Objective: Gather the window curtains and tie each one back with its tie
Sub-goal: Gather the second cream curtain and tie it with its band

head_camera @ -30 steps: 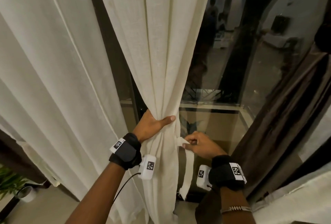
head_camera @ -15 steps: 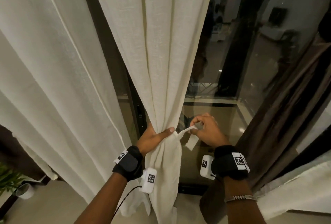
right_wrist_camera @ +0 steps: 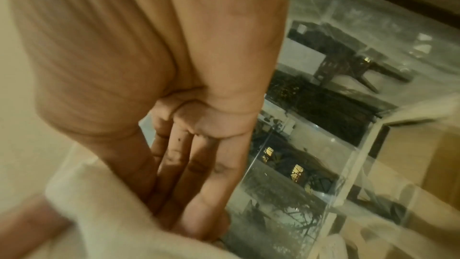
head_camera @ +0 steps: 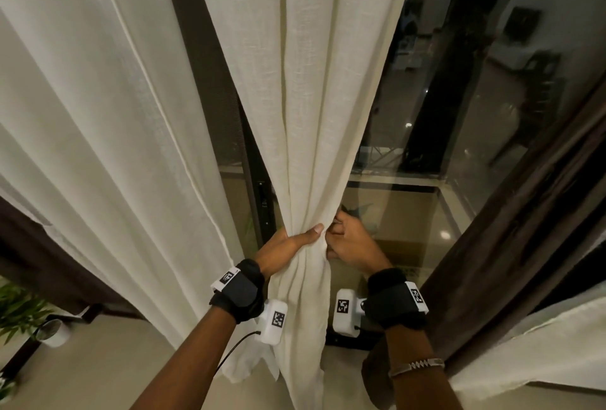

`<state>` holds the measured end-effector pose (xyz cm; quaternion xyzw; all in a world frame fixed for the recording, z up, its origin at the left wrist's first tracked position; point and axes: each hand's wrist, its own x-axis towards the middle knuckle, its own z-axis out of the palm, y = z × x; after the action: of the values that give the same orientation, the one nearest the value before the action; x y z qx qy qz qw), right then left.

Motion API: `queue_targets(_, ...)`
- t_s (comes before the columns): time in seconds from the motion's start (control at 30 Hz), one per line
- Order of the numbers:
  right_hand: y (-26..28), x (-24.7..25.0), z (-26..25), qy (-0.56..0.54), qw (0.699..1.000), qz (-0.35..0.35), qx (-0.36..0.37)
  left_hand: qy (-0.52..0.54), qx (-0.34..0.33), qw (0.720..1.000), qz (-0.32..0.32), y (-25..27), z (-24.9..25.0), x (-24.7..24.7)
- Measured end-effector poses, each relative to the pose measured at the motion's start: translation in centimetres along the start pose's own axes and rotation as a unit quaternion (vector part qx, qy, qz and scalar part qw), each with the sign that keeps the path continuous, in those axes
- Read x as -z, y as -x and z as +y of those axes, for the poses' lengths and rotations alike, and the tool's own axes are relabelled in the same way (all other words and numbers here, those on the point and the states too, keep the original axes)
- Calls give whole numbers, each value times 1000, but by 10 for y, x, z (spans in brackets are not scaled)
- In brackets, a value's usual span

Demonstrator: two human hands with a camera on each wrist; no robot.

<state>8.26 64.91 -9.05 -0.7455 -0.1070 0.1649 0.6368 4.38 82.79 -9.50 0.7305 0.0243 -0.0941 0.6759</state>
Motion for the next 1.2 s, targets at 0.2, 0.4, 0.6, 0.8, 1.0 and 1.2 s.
queue_targets(0.2,18,5,2,-49,994,-96,-14,-1,-32,998,54,-4,4,-9)
queue_targets(0.4,10,-38,4,158,984,-15,78,-7,-53,998,23,-6,11,-25)
queue_targets(0.6,6,-25,3,132,990,23,42,-45,-70,996,-13,-8,1,-12)
queue_targets(0.8,-4,-29,15,15,994,104,-21,169,-119,966,156,-7,-4,4)
queue_targets(1.0,-11,-10,15,6,996,92,-13,229,-158,929,242,-1,5,37)
queue_targets(1.2,-27,-6,8,9,994,107,-4,209,-196,942,173,19,11,30)
